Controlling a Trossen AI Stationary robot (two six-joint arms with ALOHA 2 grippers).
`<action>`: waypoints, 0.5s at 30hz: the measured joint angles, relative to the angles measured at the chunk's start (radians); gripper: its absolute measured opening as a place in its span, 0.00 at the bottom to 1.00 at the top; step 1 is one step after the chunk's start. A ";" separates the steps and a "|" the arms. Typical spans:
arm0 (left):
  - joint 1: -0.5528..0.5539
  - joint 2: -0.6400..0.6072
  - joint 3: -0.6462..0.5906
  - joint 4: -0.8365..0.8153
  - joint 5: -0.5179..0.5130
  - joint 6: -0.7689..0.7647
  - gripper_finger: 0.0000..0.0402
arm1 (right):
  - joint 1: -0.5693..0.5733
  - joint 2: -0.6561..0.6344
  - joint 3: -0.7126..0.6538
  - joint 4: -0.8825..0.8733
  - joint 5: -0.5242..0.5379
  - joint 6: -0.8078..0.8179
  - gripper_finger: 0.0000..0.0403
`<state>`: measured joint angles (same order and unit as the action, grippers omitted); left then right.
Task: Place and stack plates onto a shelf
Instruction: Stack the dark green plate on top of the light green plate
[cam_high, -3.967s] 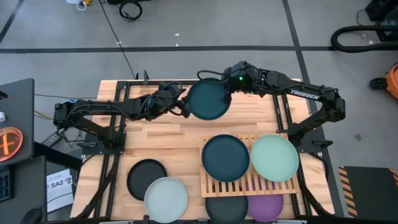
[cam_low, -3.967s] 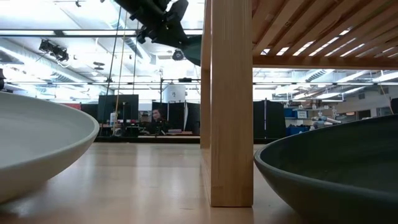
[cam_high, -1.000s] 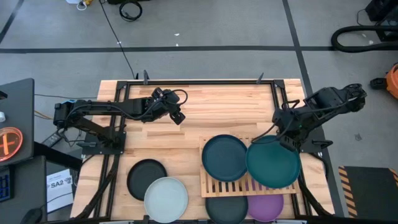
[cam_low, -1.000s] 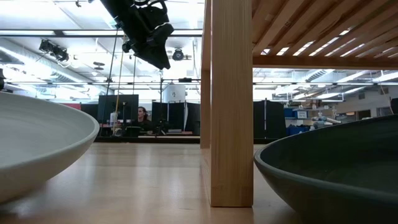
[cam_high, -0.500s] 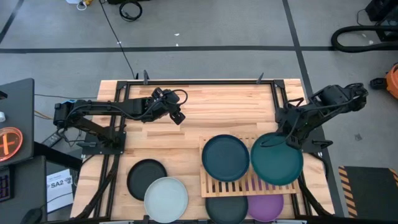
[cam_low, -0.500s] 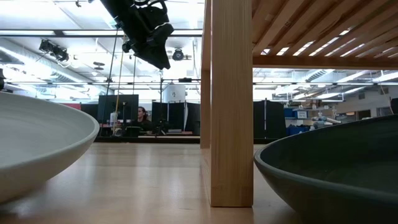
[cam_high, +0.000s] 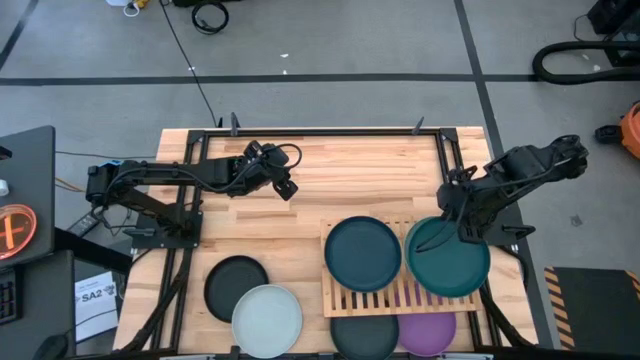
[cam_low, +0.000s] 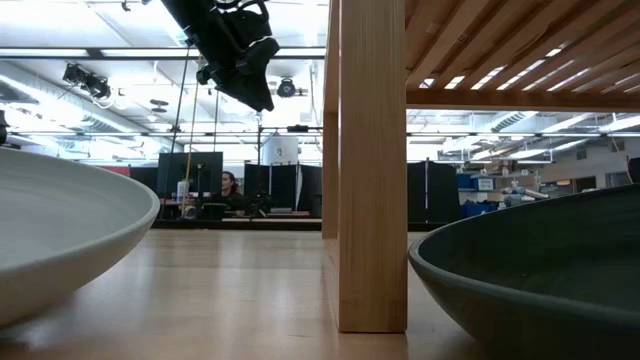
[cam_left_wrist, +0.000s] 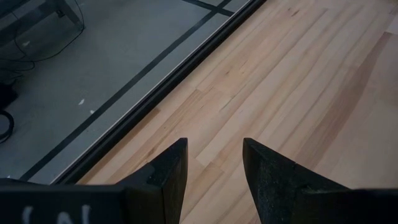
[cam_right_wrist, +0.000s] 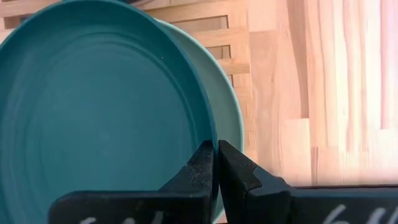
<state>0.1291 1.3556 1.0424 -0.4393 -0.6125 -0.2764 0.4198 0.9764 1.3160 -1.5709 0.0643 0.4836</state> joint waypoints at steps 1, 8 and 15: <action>0.000 0.000 0.000 0.000 0.000 0.000 0.40 | 0.000 0.000 -0.001 0.000 0.001 0.005 0.04; 0.000 0.000 0.000 0.000 0.000 0.000 0.40 | 0.000 0.000 -0.002 0.000 0.000 0.012 0.06; 0.000 0.000 0.000 0.000 0.000 0.000 0.40 | 0.000 0.000 -0.002 0.000 -0.002 0.019 0.09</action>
<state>0.1291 1.3556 1.0424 -0.4393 -0.6128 -0.2767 0.4198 0.9764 1.3144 -1.5707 0.0620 0.5028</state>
